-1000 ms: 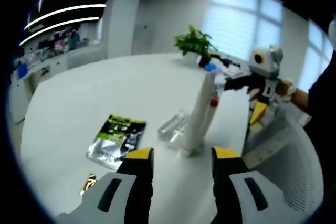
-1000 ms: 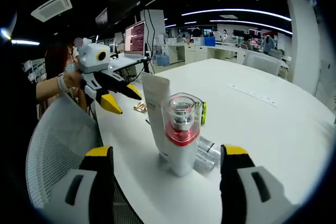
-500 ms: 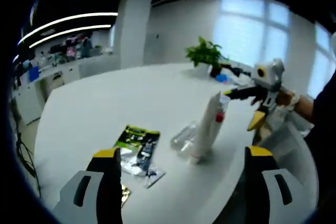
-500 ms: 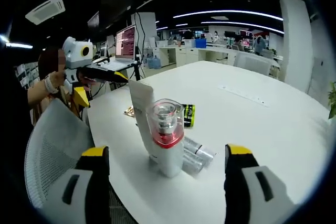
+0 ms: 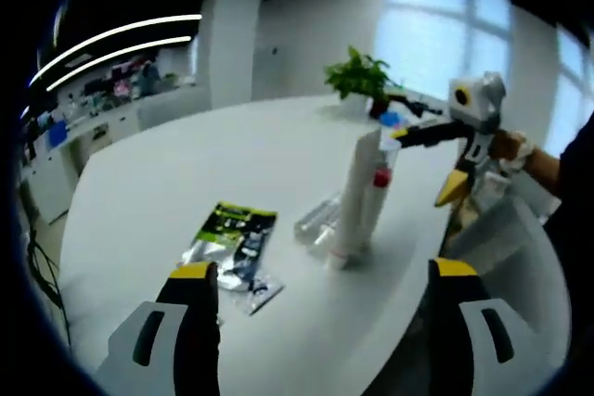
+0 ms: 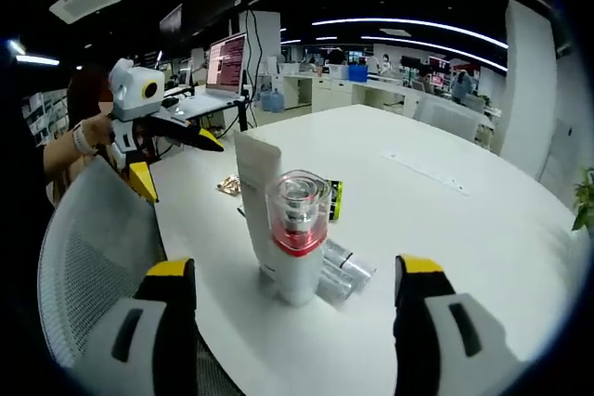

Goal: Arrange the skincare products in the storage area until every visible bottle or jar stands upright without overlapping.

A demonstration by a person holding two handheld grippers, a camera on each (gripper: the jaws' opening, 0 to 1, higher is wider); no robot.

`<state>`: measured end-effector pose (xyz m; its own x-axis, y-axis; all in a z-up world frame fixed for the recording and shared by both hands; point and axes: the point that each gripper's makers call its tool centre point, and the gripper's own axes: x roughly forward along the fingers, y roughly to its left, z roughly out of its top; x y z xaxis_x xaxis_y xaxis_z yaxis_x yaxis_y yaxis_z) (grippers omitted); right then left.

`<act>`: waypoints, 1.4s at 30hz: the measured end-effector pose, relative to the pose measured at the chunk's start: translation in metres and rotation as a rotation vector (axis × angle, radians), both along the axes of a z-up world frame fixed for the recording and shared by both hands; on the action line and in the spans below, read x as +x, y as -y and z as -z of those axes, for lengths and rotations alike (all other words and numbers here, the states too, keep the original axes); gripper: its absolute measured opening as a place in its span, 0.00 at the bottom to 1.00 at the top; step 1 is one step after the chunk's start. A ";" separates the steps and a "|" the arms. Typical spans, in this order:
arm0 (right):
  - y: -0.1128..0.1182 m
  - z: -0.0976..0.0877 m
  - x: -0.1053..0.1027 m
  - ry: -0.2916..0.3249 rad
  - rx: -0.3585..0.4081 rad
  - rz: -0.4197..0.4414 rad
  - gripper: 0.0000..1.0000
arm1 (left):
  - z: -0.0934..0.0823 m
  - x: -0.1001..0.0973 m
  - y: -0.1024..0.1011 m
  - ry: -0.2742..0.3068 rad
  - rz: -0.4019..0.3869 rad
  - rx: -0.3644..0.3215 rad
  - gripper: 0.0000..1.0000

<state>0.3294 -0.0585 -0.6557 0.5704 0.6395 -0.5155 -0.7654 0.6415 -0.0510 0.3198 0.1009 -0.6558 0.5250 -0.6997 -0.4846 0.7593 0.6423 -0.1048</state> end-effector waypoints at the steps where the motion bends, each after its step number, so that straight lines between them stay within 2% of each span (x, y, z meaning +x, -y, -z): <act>1: 0.000 0.000 0.001 0.004 -0.001 0.000 0.87 | -0.001 0.001 -0.001 0.017 -0.002 0.011 0.90; 4: 0.000 0.000 0.002 0.007 -0.004 -0.002 0.88 | 0.000 0.005 -0.006 0.035 -0.010 0.043 0.88; 7: 0.002 0.004 0.004 0.014 -0.048 -0.019 0.86 | 0.002 0.006 -0.008 0.047 -0.011 0.077 0.88; 13: 0.003 0.010 0.005 -0.001 -0.071 -0.038 0.89 | 0.003 0.009 -0.012 0.045 -0.015 0.074 0.87; 17: 0.004 0.016 0.005 -0.017 -0.082 -0.052 0.89 | 0.006 0.003 -0.010 0.036 0.022 0.079 0.93; 21: 0.003 0.019 0.005 -0.030 -0.092 -0.067 0.89 | 0.008 0.004 -0.010 0.038 0.018 0.088 0.95; 28: 0.003 0.023 0.011 -0.044 -0.116 -0.093 0.89 | 0.014 0.004 -0.009 0.003 0.024 0.091 0.97; 32: 0.005 0.024 0.013 -0.048 -0.129 -0.110 0.94 | 0.016 0.006 -0.009 0.015 0.030 0.109 0.97; 35: 0.009 0.028 0.015 -0.057 -0.151 -0.122 0.99 | 0.015 0.006 -0.007 0.015 0.036 0.097 0.97; 42: 0.016 0.034 0.019 -0.073 -0.189 -0.137 1.00 | 0.019 0.008 -0.009 0.012 0.025 0.098 0.97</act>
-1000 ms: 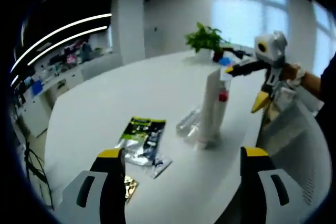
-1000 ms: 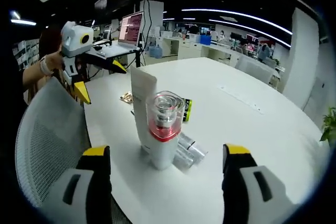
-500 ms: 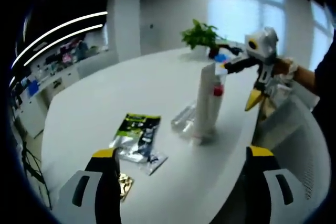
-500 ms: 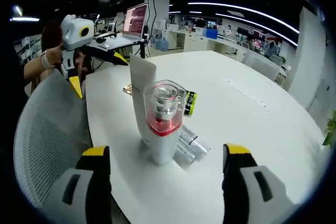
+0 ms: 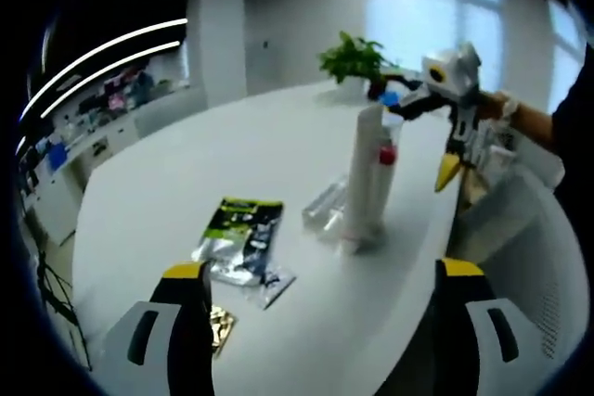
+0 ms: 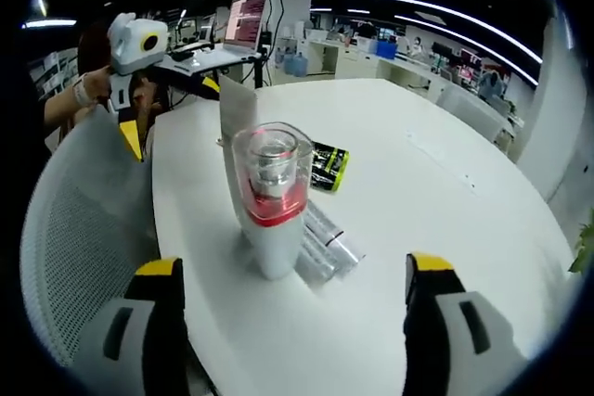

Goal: Arrange the skincare products in the storage area until every visible bottle or jar stands upright without overlapping.

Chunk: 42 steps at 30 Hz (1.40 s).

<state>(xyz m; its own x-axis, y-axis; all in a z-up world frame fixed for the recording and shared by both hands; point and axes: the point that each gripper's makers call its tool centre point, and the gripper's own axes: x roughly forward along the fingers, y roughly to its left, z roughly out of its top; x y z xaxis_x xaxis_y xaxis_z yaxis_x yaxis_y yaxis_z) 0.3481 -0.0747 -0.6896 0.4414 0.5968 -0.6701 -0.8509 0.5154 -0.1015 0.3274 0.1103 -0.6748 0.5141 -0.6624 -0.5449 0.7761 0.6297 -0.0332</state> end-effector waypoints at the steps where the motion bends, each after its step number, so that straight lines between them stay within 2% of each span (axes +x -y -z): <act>1: 0.002 0.001 0.001 -0.008 -0.009 -0.001 1.00 | 0.000 0.001 0.000 0.006 -0.004 -0.009 0.97; 4: 0.003 0.003 0.003 -0.017 -0.025 -0.021 1.00 | 0.003 0.007 -0.001 0.035 -0.035 -0.028 0.97; 11: 0.009 0.009 0.011 -0.031 -0.085 -0.060 1.00 | 0.012 0.012 0.000 0.009 -0.061 -0.091 0.97; 21: 0.015 0.011 0.036 -0.019 -0.143 -0.098 0.99 | 0.005 0.018 -0.004 0.027 -0.089 -0.121 0.97; 26: 0.012 0.010 0.052 0.008 -0.164 -0.120 0.93 | 0.005 0.021 -0.008 0.026 -0.112 -0.119 0.97; 33: 0.009 0.012 0.070 0.018 -0.186 -0.148 0.73 | 0.006 0.023 -0.010 0.022 -0.127 -0.120 0.97; 36: 0.007 0.015 0.075 0.004 -0.180 -0.160 0.65 | 0.007 0.023 -0.011 0.021 -0.123 -0.110 0.97; 42: -0.001 0.028 0.078 -0.042 -0.210 -0.198 0.54 | 0.011 0.023 -0.012 0.013 -0.117 -0.096 0.97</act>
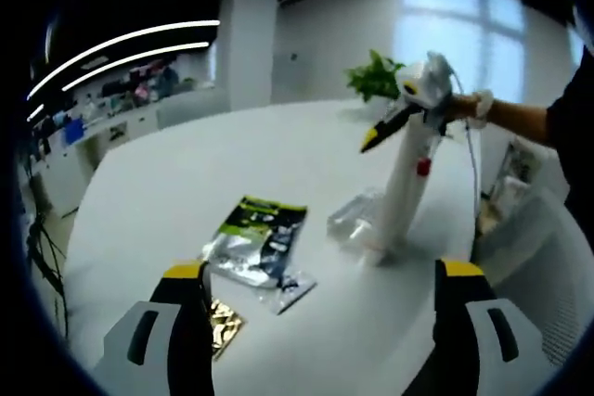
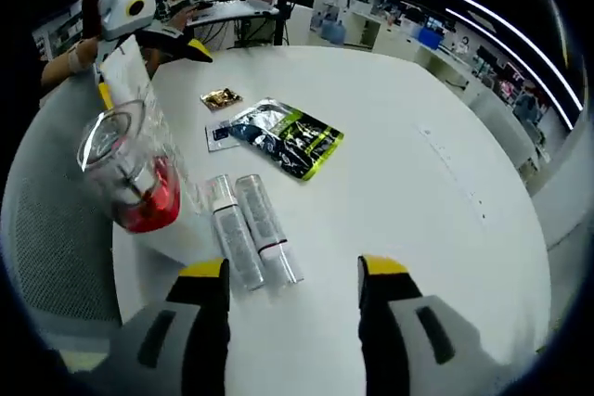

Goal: Arrange the skincare products in the storage area until every visible bottle or jar stands upright without overlapping.

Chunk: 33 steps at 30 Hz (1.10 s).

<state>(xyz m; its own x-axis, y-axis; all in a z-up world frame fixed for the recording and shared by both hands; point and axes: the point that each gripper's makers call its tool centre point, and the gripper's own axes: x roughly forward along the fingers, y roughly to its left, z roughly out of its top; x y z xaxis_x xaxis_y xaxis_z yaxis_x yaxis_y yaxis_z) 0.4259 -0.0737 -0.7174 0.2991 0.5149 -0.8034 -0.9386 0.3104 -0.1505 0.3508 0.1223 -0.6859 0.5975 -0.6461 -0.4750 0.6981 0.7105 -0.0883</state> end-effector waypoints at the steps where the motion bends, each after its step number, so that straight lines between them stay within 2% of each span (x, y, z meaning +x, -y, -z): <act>1: -0.002 0.002 0.000 -0.004 -0.004 -0.005 0.54 | 0.001 0.000 -0.001 -0.001 0.001 0.007 0.97; 5: -0.008 0.012 0.000 -0.033 -0.033 -0.038 0.51 | 0.000 0.000 0.000 0.002 0.002 0.008 0.97; 10: -0.015 0.019 0.001 -0.061 -0.053 -0.068 0.42 | 0.001 0.000 -0.001 -0.002 0.002 0.008 0.97; 20: -0.021 0.036 0.000 -0.106 -0.123 -0.135 0.37 | 0.003 0.002 -0.004 -0.008 -0.009 0.012 0.97; 28: -0.023 0.040 0.006 -0.151 -0.117 -0.141 0.29 | 0.005 0.002 -0.007 -0.005 -0.001 0.027 0.97; 33: -0.021 0.055 0.001 -0.181 -0.186 -0.180 0.22 | 0.003 0.000 -0.003 -0.003 0.000 0.030 0.97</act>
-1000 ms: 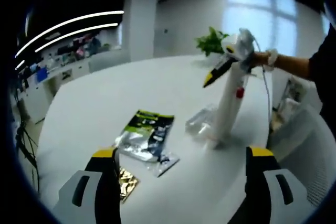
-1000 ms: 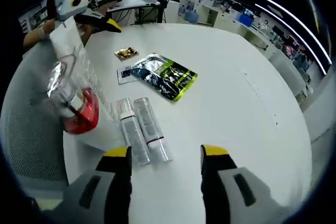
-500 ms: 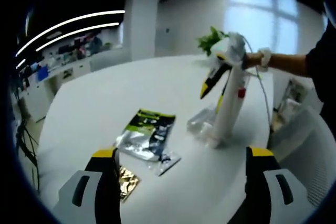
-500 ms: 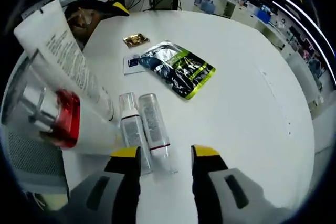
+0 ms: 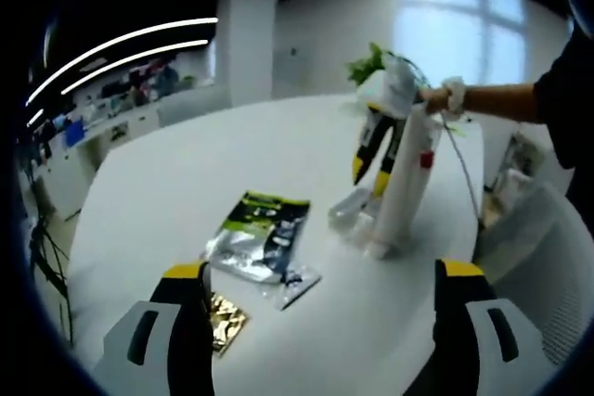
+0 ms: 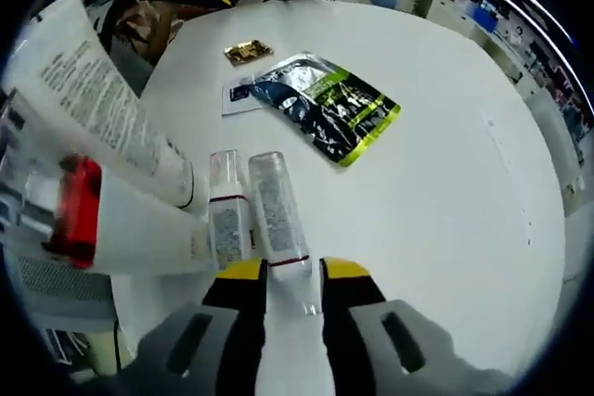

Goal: Arrange the skincare products in the storage area until every visible bottle or jar stands upright without overlapping.

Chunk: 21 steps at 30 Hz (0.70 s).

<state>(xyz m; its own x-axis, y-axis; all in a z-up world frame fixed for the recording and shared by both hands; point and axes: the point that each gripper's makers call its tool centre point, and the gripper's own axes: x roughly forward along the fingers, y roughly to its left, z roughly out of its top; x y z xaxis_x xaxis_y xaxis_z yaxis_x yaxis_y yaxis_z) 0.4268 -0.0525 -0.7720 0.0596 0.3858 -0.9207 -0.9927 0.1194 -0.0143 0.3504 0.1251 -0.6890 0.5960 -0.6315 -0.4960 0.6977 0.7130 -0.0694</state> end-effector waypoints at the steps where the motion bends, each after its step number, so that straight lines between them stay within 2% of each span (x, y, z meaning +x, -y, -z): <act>1: 0.000 0.001 0.000 0.001 -0.001 -0.001 0.23 | 0.000 0.000 0.000 0.000 0.000 0.001 0.97; 10: -0.002 0.012 0.003 -0.037 -0.023 0.001 0.22 | 0.001 -0.002 0.001 -0.003 0.001 0.009 0.97; 21: -0.003 0.013 0.003 -0.057 -0.029 0.024 0.20 | 0.002 -0.002 -0.001 -0.004 0.002 0.014 0.97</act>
<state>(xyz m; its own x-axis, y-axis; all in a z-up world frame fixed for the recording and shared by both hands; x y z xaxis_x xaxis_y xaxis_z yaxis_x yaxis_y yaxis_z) 0.4297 -0.0493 -0.7847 0.0156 0.3576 -0.9337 -0.9889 0.1438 0.0386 0.3484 0.1265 -0.6912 0.5928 -0.6256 -0.5072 0.6990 0.7124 -0.0618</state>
